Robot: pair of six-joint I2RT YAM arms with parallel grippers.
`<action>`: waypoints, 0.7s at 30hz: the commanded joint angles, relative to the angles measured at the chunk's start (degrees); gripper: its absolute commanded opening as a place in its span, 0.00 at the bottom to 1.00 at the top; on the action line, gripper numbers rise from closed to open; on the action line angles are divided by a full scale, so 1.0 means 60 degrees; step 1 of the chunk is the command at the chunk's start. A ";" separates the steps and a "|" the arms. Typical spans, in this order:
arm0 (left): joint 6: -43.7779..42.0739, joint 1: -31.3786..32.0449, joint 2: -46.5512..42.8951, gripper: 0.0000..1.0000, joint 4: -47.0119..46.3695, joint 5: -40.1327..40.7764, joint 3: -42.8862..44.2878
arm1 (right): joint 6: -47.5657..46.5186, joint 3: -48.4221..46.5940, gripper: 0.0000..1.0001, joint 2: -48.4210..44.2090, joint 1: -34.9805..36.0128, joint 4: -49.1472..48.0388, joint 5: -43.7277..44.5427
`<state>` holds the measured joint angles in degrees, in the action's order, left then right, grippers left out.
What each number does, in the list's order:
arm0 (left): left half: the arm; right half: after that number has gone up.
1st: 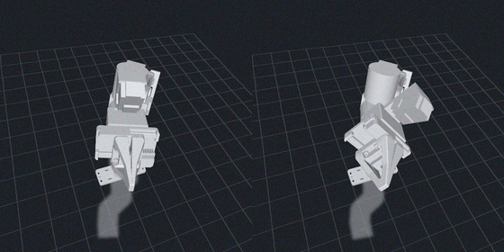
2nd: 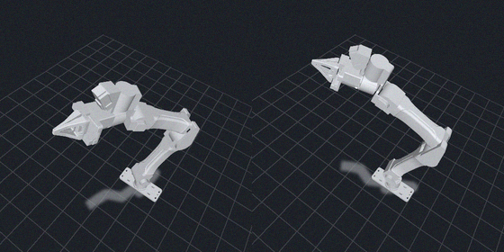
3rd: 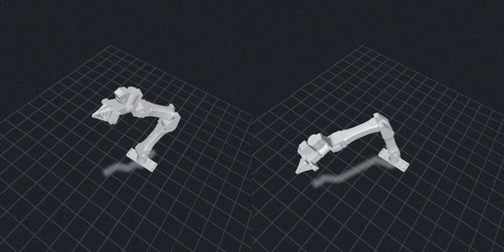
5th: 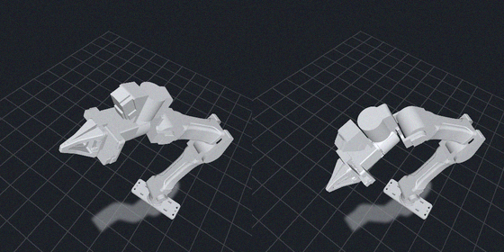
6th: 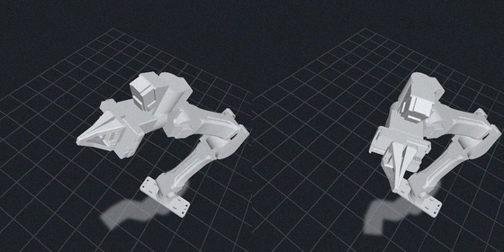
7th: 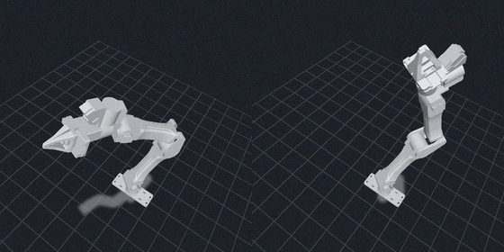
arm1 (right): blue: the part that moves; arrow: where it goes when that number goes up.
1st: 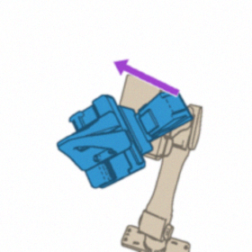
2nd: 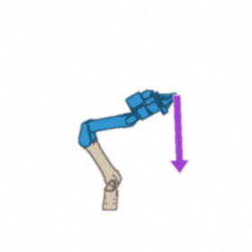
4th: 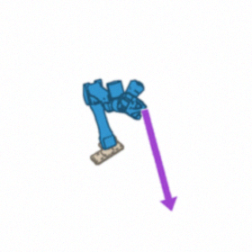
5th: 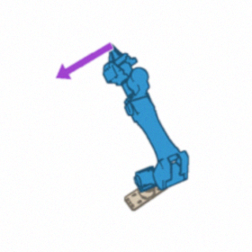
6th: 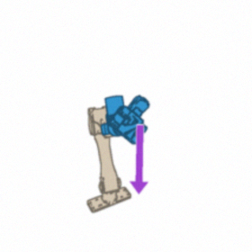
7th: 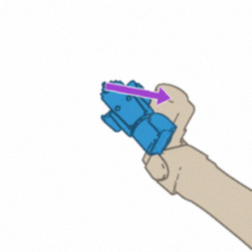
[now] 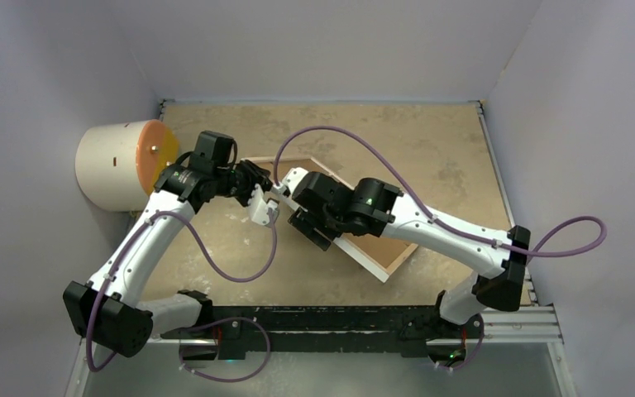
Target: Put the photo into the frame
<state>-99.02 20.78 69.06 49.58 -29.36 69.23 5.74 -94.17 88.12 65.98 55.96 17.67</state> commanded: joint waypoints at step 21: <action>0.6581 -0.1255 -0.0402 0.88 -0.5070 -0.0635 0.1064 | 0.0791 -0.2654 0.14 0.0524 -0.0406 -0.0636 0.0838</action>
<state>-79.13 17.91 67.40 35.29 -30.81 70.54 9.28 -100.95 90.39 67.20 56.45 30.52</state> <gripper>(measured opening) 0.861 0.312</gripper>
